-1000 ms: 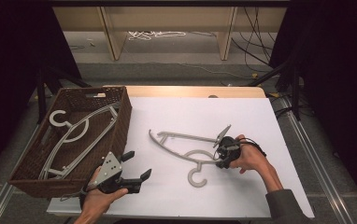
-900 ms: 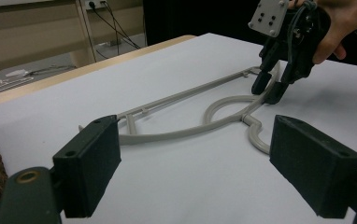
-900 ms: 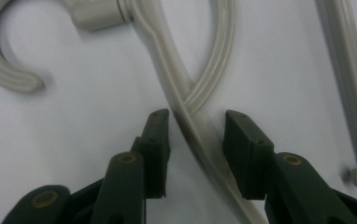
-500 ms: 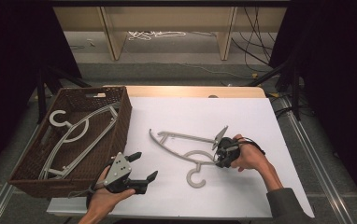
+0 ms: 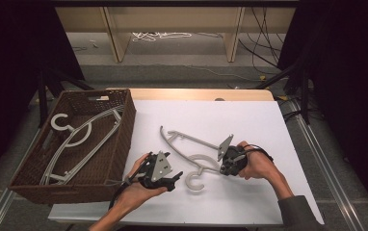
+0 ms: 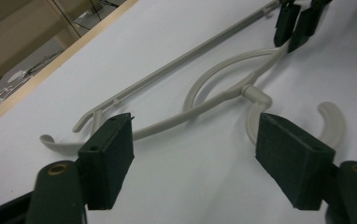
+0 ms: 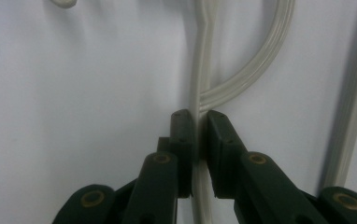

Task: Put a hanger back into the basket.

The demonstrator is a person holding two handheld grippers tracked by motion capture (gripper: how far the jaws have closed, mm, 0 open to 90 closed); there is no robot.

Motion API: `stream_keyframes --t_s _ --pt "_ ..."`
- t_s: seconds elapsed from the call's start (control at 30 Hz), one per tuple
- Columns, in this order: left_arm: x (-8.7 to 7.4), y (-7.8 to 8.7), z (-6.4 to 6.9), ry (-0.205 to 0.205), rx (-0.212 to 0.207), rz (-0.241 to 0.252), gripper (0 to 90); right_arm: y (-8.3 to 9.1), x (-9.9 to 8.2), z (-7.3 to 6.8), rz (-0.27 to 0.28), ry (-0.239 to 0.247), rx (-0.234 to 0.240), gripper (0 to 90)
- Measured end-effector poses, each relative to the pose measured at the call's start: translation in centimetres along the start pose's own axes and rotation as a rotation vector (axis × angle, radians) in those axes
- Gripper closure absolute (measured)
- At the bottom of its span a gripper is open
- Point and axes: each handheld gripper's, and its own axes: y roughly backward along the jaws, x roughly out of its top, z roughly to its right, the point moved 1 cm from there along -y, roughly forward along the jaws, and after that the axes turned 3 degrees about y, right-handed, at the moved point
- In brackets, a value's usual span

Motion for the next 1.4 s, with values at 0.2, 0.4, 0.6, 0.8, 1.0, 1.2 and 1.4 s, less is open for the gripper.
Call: stream_keyframes --t_s 0.2,0.4,0.6,0.8,1.0,1.2,1.4 --pt "-0.1 -2.5 -0.5 -0.085 -0.025 -0.094 30.7 1.1 0.2 -0.8 0.005 0.027 0.019 82.1" --pt "-0.5 -3.9 -0.4 -0.158 -0.024 -0.112 32.5 1.7 0.2 -1.1 0.021 0.041 0.034 82.1" --pt "-0.3 -4.6 -0.8 -0.215 -0.046 -0.107 38.1 2.3 0.4 -1.4 0.038 0.054 0.044 82.0" --pt "-0.5 -5.0 -0.3 -0.278 -0.096 -0.102 43.1 2.7 0.5 -1.6 0.043 0.074 0.048 82.0" --pt "-0.3 -5.6 0.6 -0.323 -0.128 -0.103 47.6 2.7 0.9 -1.9 0.058 0.089 0.062 81.9" --pt "0.6 -4.6 0.4 -0.391 -0.183 -0.106 66.1 2.9 0.9 -1.9 0.076 0.103 0.079 81.9" --pt "1.7 -3.3 0.5 -0.457 -0.215 -0.097 72.0 4.0 0.9 -1.8 0.119 0.128 0.064 81.6"
